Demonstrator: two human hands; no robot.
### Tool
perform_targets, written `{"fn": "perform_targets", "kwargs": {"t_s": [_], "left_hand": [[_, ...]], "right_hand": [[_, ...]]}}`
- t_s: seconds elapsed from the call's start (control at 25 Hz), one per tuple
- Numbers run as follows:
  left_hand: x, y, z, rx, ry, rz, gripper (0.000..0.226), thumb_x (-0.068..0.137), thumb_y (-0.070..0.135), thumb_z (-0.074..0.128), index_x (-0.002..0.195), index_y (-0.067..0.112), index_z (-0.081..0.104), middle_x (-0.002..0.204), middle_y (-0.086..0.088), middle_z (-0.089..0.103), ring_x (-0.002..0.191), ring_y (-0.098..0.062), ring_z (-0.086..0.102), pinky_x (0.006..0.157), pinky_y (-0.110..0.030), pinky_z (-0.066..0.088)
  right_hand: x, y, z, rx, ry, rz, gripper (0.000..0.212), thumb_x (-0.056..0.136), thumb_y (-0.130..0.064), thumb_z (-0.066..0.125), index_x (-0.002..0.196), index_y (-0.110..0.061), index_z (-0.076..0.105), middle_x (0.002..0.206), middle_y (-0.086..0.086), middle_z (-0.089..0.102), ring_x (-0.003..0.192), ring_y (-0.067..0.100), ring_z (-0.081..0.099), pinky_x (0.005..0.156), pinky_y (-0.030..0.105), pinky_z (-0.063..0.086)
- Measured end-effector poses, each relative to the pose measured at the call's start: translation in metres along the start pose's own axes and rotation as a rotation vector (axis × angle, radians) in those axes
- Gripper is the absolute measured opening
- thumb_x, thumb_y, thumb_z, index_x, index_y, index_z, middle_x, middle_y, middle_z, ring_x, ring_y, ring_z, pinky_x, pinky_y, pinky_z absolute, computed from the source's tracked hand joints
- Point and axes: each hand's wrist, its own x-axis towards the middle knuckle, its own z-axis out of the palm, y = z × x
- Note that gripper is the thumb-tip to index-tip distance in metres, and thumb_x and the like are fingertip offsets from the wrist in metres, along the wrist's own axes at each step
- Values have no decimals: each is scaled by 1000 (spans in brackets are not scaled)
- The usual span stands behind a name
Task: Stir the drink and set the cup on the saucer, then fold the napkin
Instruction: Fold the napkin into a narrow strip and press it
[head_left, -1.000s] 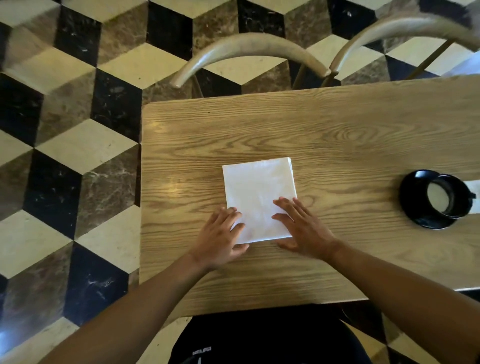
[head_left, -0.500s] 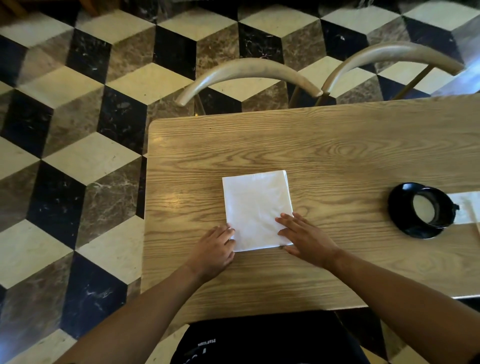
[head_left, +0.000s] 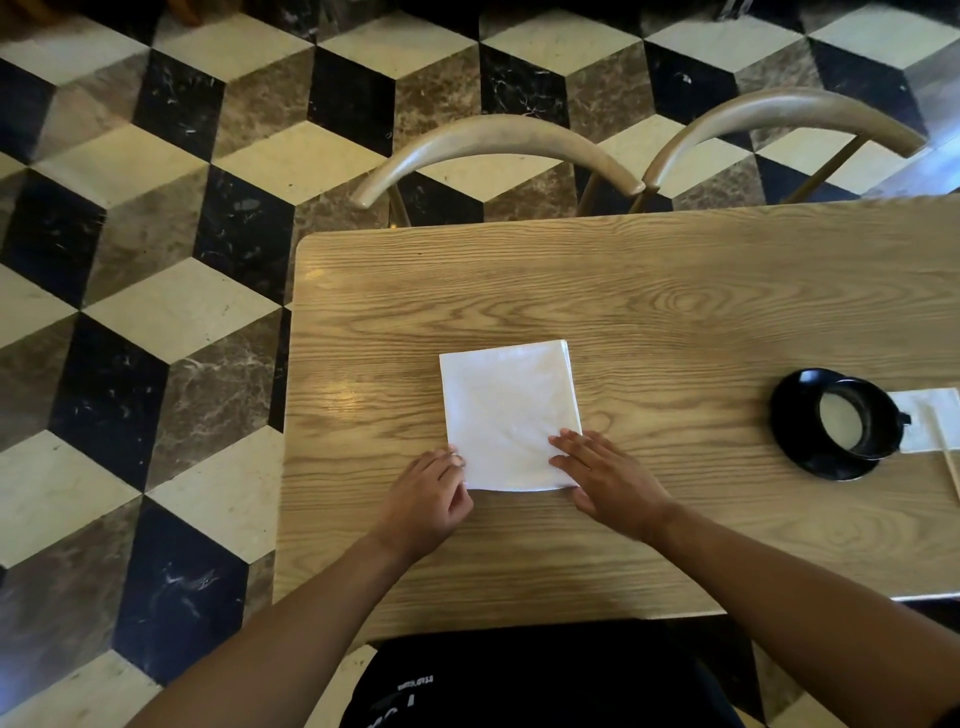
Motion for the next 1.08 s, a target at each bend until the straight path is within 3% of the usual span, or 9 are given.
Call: {"fn": "perform_targets", "kwargs": {"t_s": [0.12,0.24,0.32,0.4,0.52,0.64,0.76,0.84,1.08], "left_hand": [[4,6,-8,-237,61,-205,31,94,28,46,98,5,66,109,-7,70,110,-21,65,91,-33,54],[9,11,-13,-325,121,-288,36,99,32,42,104,4,64,111,-7,67,106,-19,63,88,-29,50],[11,12,-16,-354,129,-320,39,101,34,39,106,4,63,112,-8,68,107,-19,63,89,-25,47],[13,9,-20,-405,114,-355,40,103,36,36,108,6,61,113,-4,69,108,-11,63,89,-20,46],[17,7,-29,-491,46,-418,21,110,27,40,105,11,53,91,12,65,75,8,60,68,-12,41],[23,6,-39,-492,27,-437,12,110,16,40,99,14,46,62,12,44,55,-2,49,53,-18,31],[28,0,-41,-469,16,-487,13,110,22,40,100,16,46,60,10,43,54,-6,48,56,-27,35],[34,-4,-40,-470,19,-546,16,110,27,39,102,15,46,58,8,43,52,-8,47,57,-36,33],[52,-12,-41,-432,60,-611,19,109,35,40,103,17,45,65,-11,57,60,-29,57,59,-44,42]], "right_hand": [[1,-1,-3,12,-11,10,61,72,-16,79,131,-12,63,145,10,57,135,26,54,114,45,43],[6,-2,-7,29,65,-5,39,81,-18,74,120,-15,68,136,6,62,130,24,58,116,41,41],[10,-2,-11,37,135,-50,21,91,-23,62,107,-15,72,132,6,66,133,24,56,116,41,41],[14,-2,-16,80,126,-69,27,95,-29,50,104,-13,70,134,8,65,139,25,51,117,43,41],[20,-2,-25,220,101,10,40,97,-34,46,116,-5,65,131,11,66,141,26,48,115,44,42],[21,-4,-35,322,64,87,46,97,-41,43,122,-6,61,125,11,69,136,28,54,108,42,48],[22,-8,-42,376,54,177,41,99,-46,47,118,-12,61,118,4,70,110,27,66,84,35,53],[25,-10,-45,437,70,253,30,101,-41,53,113,-14,59,107,3,72,91,27,69,68,33,45],[42,-11,-53,644,140,506,23,103,-40,52,109,-18,57,72,-5,65,71,24,60,61,32,37]]}}
